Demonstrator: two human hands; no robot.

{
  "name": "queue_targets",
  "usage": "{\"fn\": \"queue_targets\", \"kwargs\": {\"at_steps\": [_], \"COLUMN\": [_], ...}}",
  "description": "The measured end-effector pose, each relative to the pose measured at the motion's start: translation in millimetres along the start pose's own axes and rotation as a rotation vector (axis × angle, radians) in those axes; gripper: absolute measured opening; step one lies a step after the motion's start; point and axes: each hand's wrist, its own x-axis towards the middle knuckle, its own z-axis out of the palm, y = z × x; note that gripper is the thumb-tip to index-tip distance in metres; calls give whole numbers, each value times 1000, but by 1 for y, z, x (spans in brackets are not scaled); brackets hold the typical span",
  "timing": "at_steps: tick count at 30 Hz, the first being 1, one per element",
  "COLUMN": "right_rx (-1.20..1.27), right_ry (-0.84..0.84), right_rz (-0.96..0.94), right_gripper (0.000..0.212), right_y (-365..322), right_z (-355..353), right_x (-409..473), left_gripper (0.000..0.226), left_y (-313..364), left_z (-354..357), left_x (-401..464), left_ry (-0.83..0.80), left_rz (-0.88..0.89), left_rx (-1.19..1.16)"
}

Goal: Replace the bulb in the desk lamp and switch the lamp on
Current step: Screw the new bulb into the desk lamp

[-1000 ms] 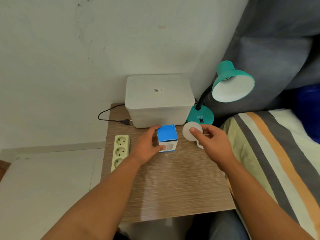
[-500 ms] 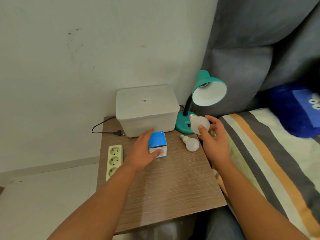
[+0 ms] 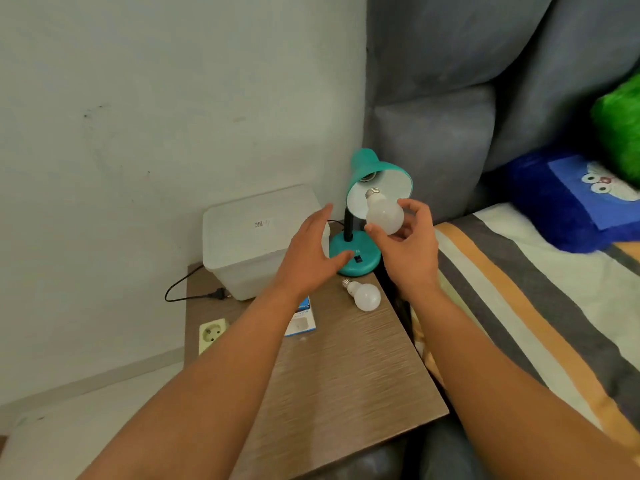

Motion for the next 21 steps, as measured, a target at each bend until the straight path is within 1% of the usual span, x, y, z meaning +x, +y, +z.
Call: {"fn": "queue_targets", "kwargs": {"at_steps": [2, 5, 10, 15, 21], "right_rx": [20, 15, -33, -76, -17], "right_ry": [14, 31, 76, 123, 142], "right_rz": [-4, -20, -17, -3, 77], "right_gripper": [56, 56, 59, 60, 54], "right_y": [1, 8, 18, 24, 17], "right_z": [4, 12, 23, 29, 33], "right_x": [11, 26, 43, 49, 51], "left_gripper": [95, 98, 94, 89, 89], "left_y": [11, 19, 12, 4, 1], "left_z": [0, 5, 14, 14, 12], "left_x": [18, 37, 50, 47, 55], "left_ry": [-9, -34, -45, -28, -19], "left_rz": [39, 102, 159, 179, 196], "left_rx": [-24, 0, 21, 8, 28]}}
